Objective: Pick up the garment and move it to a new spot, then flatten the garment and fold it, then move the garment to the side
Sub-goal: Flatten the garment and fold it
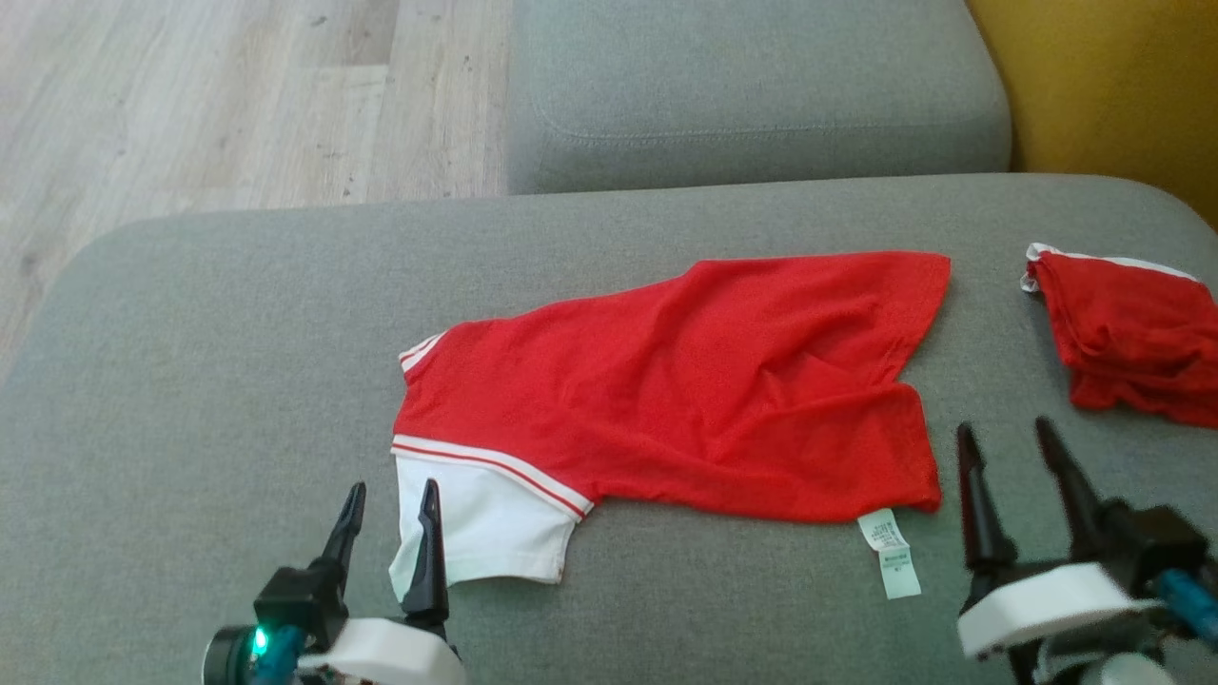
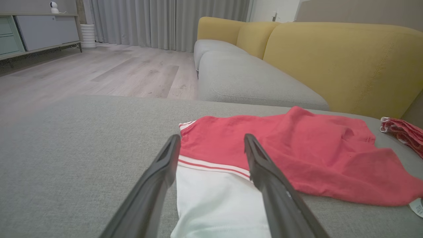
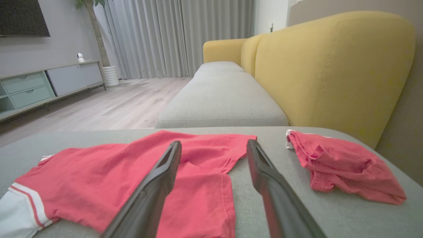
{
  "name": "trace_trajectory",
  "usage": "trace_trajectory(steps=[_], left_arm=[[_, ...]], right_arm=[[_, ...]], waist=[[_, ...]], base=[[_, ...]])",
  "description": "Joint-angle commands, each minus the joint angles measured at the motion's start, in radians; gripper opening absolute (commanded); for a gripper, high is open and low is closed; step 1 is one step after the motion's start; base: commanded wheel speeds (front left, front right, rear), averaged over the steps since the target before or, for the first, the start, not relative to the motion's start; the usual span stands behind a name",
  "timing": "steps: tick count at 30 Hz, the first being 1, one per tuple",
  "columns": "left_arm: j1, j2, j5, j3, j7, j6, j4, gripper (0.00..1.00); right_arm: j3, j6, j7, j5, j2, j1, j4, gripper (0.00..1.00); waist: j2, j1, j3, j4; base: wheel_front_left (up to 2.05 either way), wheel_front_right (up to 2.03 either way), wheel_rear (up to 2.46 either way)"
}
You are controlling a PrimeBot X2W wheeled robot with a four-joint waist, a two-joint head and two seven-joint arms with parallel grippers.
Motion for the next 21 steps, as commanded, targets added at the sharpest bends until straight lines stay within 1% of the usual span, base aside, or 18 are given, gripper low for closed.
trace_trajectory(steps=[1, 11, 21], left_arm=[[-0.03, 0.008, 0.008, 0.043, -0.013, 0.007, -0.032, 1.0], [-0.005, 0.006, 0.005, 0.051, -0.016, 0.007, -0.024, 1.0], [-0.003, 0.009, 0.004, 0.055, -0.016, 0.015, -0.025, 1.0]], right_arm=[[0.031, -0.001, -0.009, 0.006, -0.005, -0.013, -0.021, 1.0], [0.065, -0.001, -0.027, 0.021, -0.005, -0.023, 0.083, 1.0], [0.076, -0.001, -0.04, 0.024, -0.005, -0.042, 0.116, 1.0]], waist=[[0.0, 0.0001, -0.003, 0.001], [0.0, 0.0001, -0.005, 0.01], [0.0, 0.0001, 0.003, 0.014]], base=[[0.0, 0.0, 0.0], [0.0, 0.0, 0.0], [0.0, 0.0, 0.0]])
